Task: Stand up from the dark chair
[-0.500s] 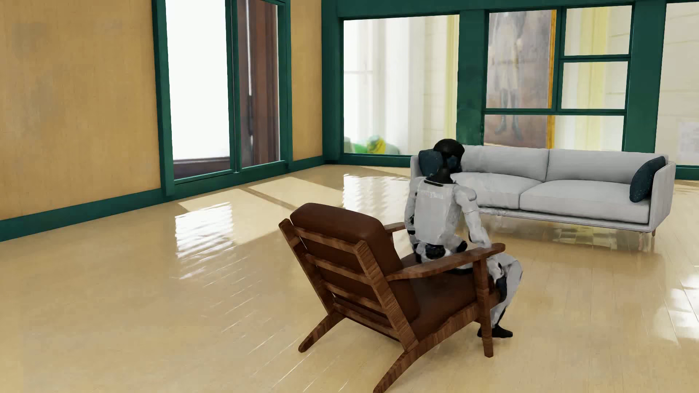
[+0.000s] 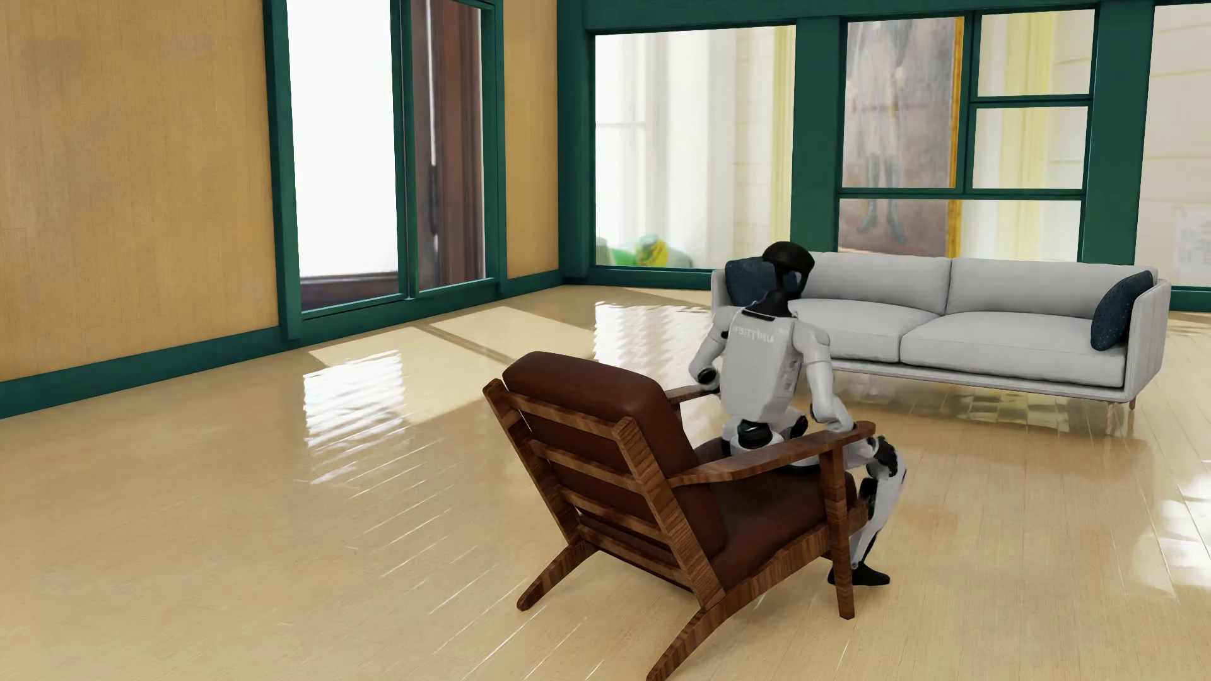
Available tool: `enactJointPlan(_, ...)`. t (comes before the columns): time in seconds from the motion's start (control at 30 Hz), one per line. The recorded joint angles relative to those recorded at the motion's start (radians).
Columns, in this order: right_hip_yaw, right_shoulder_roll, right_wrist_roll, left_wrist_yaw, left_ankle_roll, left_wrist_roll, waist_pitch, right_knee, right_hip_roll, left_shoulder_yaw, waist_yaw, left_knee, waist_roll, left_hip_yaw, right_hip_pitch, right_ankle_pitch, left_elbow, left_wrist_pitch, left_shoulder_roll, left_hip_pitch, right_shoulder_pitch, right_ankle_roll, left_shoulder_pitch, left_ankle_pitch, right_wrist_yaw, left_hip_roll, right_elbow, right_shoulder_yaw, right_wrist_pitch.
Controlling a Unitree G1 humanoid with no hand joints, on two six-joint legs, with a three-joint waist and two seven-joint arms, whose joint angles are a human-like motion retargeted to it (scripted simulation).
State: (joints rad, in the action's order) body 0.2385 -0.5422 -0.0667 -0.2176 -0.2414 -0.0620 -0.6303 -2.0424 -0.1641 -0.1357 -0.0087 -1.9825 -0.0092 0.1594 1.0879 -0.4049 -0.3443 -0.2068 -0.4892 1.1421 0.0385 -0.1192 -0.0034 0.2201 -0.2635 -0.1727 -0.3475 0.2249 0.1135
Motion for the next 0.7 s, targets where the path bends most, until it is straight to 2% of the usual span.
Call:
enactJointPlan(0.07, 0.003, -0.092, -0.051, -0.094, -0.005, 0.016, -0.018, -0.002, 0.003, -0.043, 0.001, -0.005, -0.006, 0.006, 0.022, -0.001, 0.196, -0.055, -0.091, 0.026, -0.133, -0.008, -0.088, 0.0, -0.124, -0.003, 0.167, 0.112, 0.04)
enactJointPlan(0.1, 0.006, -0.149, -0.082, -0.057, -0.009, 0.044, -0.025, -0.005, 0.002, -0.087, 0.003, -0.009, -0.009, 0.008, 0.038, -0.002, 0.267, -0.066, -0.153, 0.042, -0.215, -0.015, -0.152, 0.002, -0.11, -0.007, 0.225, 0.187, 0.056)
enactJointPlan(0.13, 0.008, -0.21, -0.116, 0.018, -0.012, 0.075, -0.037, -0.006, -0.001, -0.162, 0.004, -0.012, -0.01, 0.01, 0.051, -0.004, 0.318, -0.084, -0.219, 0.058, -0.319, -0.021, -0.241, 0.003, -0.06, -0.006, 0.265, 0.285, 0.081)
enactJointPlan(0.17, 0.009, -0.265, -0.145, 0.115, -0.016, 0.103, -0.047, -0.008, 0.0, -0.258, 0.005, -0.015, -0.013, 0.012, 0.067, -0.005, 0.354, -0.111, -0.282, 0.076, -0.444, -0.026, -0.348, 0.006, 0.028, -0.01, 0.291, 0.407, 0.117)
enactJointPlan(0.2, 0.011, -0.3, -0.172, 0.225, -0.019, 0.13, -0.062, -0.009, -0.003, -0.374, 0.005, -0.018, -0.014, 0.014, 0.084, -0.007, 0.382, -0.135, -0.33, 0.095, -0.576, -0.032, -0.471, 0.007, 0.135, -0.012, 0.298, 0.533, 0.161)
enactJointPlan(0.23, 0.014, -0.319, -0.193, 0.352, -0.021, 0.137, -0.082, -0.012, -0.009, -0.508, 0.005, -0.021, -0.012, 0.014, 0.106, -0.007, 0.386, -0.124, -0.356, 0.118, -0.717, -0.037, -0.616, 0.008, 0.256, -0.009, 0.296, 0.666, 0.182)
enactJointPlan(0.27, 0.018, -0.331, -0.19, 0.243, -0.029, 0.112, -0.103, -0.013, -0.011, -0.624, 0.005, -0.023, -0.012, 0.019, 0.129, -0.014, 0.387, -0.167, -0.379, 0.142, -0.836, -0.048, -0.743, 0.018, 0.115, -0.009, 0.296, 0.789, 0.203)
enactJointPlan(0.3, 0.024, -0.353, -0.17, 0.226, -0.031, 0.092, -0.128, -0.015, -0.009, -0.692, 0.005, -0.027, -0.01, 0.022, 0.155, -0.015, 0.414, -0.156, -0.404, 0.171, -0.921, -0.05, -0.836, 0.02, 0.075, -0.007, 0.322, 0.864, 0.188)
enactJointPlan(0.33, 0.03, -0.384, -0.156, 0.222, -0.034, 0.08, -0.153, -0.017, -0.003, -0.737, 0.005, -0.031, -0.009, 0.025, 0.186, -0.018, 0.445, -0.164, -0.429, 0.205, -0.999, -0.051, -0.914, 0.025, 0.068, -0.003, 0.365, 0.923, 0.193)
enactJointPlan(0.37, 0.033, -0.407, -0.152, 0.163, -0.038, 0.064, -0.17, -0.019, 0.001, -0.789, 0.004, -0.033, -0.009, 0.027, 0.225, -0.019, 0.472, -0.177, -0.448, 0.241, -1.062, -0.049, -0.976, 0.032, 0.013, 0.003, 0.4, 0.982, 0.198)
enactJointPlan(0.4, 0.036, -0.424, -0.143, 0.111, -0.042, 0.046, -0.183, -0.021, 0.005, -0.821, 0.002, -0.034, -0.012, 0.028, 0.263, -0.025, 0.502, -0.187, -0.466, 0.279, -1.097, -0.046, -1.01, 0.041, -0.04, 0.008, 0.427, 1.011, 0.201)
enactJointPlan(0.5, 0.041, -0.478, -0.138, 0.024, -0.039, 0.035, -0.235, 0.004, 0.016, -0.861, 0.006, -0.017, -0.009, 0.037, 0.345, -0.042, 0.584, -0.21, -0.511, 0.371, -1.182, -0.059, -1.096, 0.065, -0.136, 0.021, 0.503, 1.057, 0.224)
enactJointPlan(0.6, 0.02, -0.477, -0.144, 0.002, -0.016, 0.036, -0.252, 0.077, 0.032, -0.875, 0.006, 0.05, -0.015, 0.02, 0.347, -0.05, 0.58, -0.223, -0.508, 0.366, -1.194, -0.039, -1.118, 0.093, -0.158, 0.035, 0.504, 1.061, 0.236)
enactJointPlan(0.7, -0.005, -0.41, -0.169, 0.06, 0.003, 0.089, -0.226, 0.228, 0.031, -0.803, 0.008, 0.198, -0.013, -0.005, 0.265, -0.04, 0.461, -0.2, -0.429, 0.266, -1.104, -0.033, -1.027, 0.104, -0.089, 0.047, 0.395, 0.986, 0.229)
